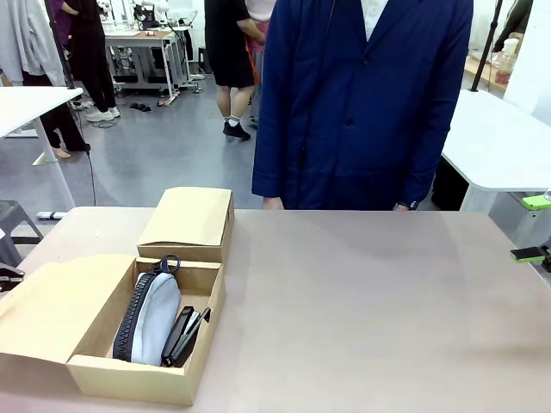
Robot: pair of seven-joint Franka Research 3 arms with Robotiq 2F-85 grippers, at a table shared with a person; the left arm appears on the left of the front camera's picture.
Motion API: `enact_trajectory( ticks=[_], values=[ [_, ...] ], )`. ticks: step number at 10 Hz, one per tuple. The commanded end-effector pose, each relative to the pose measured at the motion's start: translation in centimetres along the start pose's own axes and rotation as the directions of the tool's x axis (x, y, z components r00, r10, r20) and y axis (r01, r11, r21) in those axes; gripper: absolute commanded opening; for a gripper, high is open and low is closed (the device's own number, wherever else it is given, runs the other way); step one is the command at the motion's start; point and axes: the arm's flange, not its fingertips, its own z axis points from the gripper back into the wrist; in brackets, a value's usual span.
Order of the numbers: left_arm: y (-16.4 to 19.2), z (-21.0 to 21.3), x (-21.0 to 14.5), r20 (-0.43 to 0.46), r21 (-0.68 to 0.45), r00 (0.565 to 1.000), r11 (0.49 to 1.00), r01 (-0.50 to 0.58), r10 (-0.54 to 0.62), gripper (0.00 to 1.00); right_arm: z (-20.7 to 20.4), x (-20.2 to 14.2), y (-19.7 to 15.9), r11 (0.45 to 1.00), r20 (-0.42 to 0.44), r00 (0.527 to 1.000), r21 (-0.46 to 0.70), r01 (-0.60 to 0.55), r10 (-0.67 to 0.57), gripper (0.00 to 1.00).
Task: Place items inside the box.
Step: Close the lid of the Mailer Box closest to the robot.
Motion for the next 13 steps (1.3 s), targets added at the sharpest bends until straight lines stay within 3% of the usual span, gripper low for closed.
enact_trajectory(
  ticks=[1,3,5,7,9,11,13],
  values=[
    [0.2,1.3,0.2,0.1,-0.014,0.995,1.0,0.016,-0.015,1.0,0.1,-0.1,0.0,1.0,0.0,1.0,-0.014,-0.013,0.013,1.0],
    [-0.6,1.6,1.5,0.225,-0.086,0.974,0.995,0.044,-0.024,1.0,0.1,-0.1,0.0,1.0,0.0,1.0,-0.014,-0.013,0.013,1.0],
    [-1.7,1.4,2.9,0.291,-0.122,0.956,0.989,0.083,-0.045,1.0,0.1,-0.1,0.0,1.0,0.0,1.0,-0.014,-0.013,0.013,1.0],
    [-2.8,2.9,5.0,0.353,-0.074,0.932,0.99,0.116,-0.083,1.0,0.1,-0.1,0.0,1.0,0.0,1.0,-0.014,-0.013,0.013,1.0],
    [-5.6,5.1,9.1,0.475,-0.056,0.871,0.984,0.17,-0.124,1.0,0.1,-0.1,0.0,1.0,0.0,1.0,-0.014,-0.013,0.013,1.0],
    [-8.6,4.7,13.0,0.55,-0.132,0.829,0.969,0.209,-0.104,1.0,0.1,-0.1,0.0,1.0,0.0,1.0,-0.014,-0.013,0.013,1.0],
    [-11.6,2.0,17.0,0.558,-0.206,0.821,0.938,0.278,-0.12,1.0,0.1,-0.1,0.0,1.0,0.0,1.0,-0.014,-0.013,0.013,1.0]
  ],
)
